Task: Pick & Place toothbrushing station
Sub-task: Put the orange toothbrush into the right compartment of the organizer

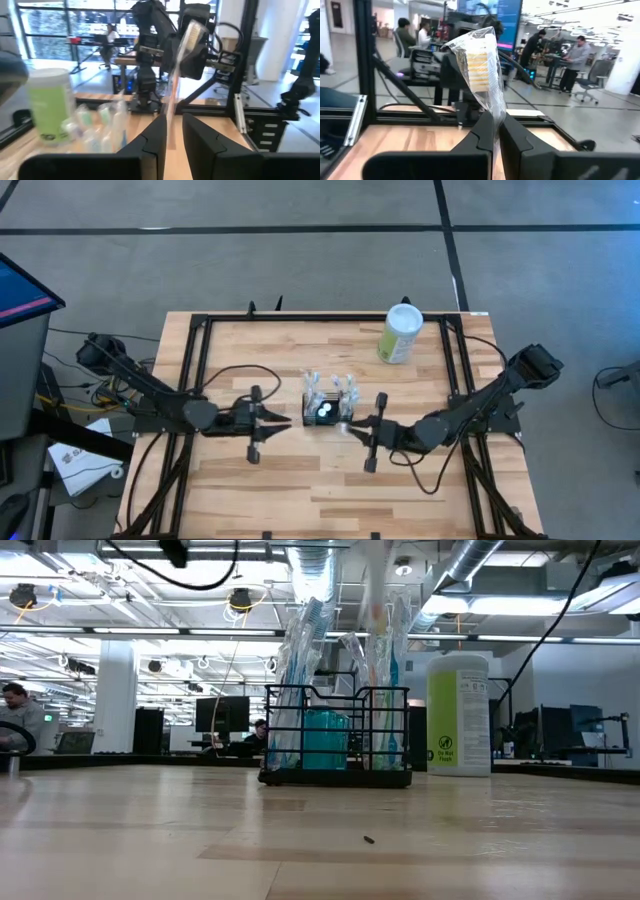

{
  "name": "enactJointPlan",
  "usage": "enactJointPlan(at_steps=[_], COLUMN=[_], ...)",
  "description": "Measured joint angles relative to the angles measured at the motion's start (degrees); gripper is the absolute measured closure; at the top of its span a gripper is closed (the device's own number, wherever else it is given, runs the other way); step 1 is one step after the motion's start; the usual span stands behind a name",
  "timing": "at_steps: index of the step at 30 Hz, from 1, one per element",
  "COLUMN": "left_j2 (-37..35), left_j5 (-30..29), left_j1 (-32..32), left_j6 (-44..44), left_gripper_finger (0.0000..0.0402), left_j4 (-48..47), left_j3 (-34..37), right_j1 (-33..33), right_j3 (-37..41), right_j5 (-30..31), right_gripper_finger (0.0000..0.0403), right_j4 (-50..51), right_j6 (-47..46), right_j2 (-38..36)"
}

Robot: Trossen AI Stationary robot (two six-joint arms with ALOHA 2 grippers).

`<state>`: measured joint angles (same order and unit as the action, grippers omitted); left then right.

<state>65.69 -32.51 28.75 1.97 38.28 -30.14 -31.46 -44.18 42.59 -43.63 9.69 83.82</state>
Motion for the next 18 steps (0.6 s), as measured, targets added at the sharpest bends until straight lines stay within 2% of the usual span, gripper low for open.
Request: enactJointPlan(at_steps=[5,18], left_j2=[-4.63,-14.33], left_j5=[-6.29,-8.07], left_j1=[3.58,5.37], left_j6=[-0.15,0.47], left_gripper_finger=[0.0352,0.0353], left_j4=[-0.09,-0.39], left_j3=[4.40,13.85], right_j1=[-0.03,4.14], right_j3=[7.00,15.90], right_j5=[1.44,2.25], right_gripper_finger=[0.0402,0.0403], right_j4=[-8.42,-18.48], right_j6=[1.19,-0.66], right_j2=[-3.04,-1.91])
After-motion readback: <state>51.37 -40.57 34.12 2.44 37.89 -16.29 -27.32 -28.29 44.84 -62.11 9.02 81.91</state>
